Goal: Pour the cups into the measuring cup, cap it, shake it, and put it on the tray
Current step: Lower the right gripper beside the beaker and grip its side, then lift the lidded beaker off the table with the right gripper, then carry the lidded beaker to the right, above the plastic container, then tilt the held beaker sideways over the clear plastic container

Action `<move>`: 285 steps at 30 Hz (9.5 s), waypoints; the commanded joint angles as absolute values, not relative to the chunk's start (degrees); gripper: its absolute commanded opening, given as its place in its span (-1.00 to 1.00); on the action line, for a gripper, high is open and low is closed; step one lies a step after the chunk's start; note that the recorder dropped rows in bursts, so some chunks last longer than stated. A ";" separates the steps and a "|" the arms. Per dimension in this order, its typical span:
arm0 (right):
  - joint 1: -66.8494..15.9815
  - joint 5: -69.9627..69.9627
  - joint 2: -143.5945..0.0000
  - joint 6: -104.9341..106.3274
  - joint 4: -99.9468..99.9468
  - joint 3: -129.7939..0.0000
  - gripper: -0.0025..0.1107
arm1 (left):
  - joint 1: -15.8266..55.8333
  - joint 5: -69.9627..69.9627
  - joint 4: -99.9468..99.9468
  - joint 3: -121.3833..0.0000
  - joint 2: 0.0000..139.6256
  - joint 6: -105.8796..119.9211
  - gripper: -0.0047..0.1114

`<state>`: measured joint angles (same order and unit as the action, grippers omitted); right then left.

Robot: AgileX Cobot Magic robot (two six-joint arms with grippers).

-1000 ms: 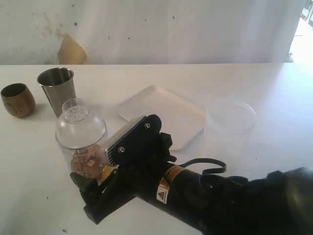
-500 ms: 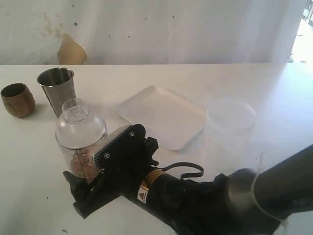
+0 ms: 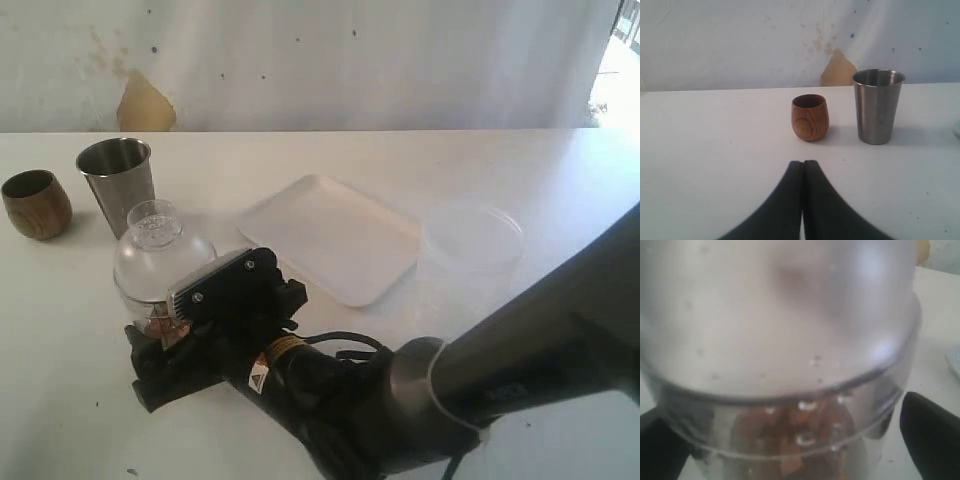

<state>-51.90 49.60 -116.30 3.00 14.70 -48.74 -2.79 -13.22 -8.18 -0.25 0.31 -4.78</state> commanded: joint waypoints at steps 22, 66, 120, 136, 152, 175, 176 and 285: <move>-51.90 50.14 -117.58 2.47 15.48 -51.60 0.90 | -2.67 -13.37 -7.69 0.00 0.00 -5.05 -0.92; -51.90 53.73 -110.24 3.36 10.34 -52.83 -0.96 | -2.67 -13.37 -7.69 0.00 0.00 -5.05 -0.92; -47.60 20.90 -88.30 20.43 14.73 -54.99 -0.96 | -2.67 -13.61 -7.69 0.00 0.00 -4.95 -0.92; -43.83 29.13 -89.02 18.79 55.66 -55.97 -0.96 | -2.67 -13.61 -7.69 0.00 0.00 -4.95 -0.92; -43.55 17.31 -85.48 33.96 17.70 -55.51 -0.96 | -2.67 -13.61 -7.69 0.00 0.00 -4.85 -0.92; -7.97 8.73 -70.26 61.58 54.37 -51.38 -0.96 | -2.67 -13.61 -7.80 0.00 0.00 -4.85 -0.92; -6.33 8.83 -70.50 61.67 54.37 -50.48 -0.96 | -2.67 -13.61 -7.80 0.00 0.00 -4.85 -0.92; 27.02 48.74 -101.28 14.19 -71.47 -49.39 -0.96 | -2.67 -13.61 -7.80 0.00 0.00 -4.85 -0.92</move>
<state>27.77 45.56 -101.95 12.09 -73.17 -48.50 -2.79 -13.67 -8.18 -0.25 0.22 -4.78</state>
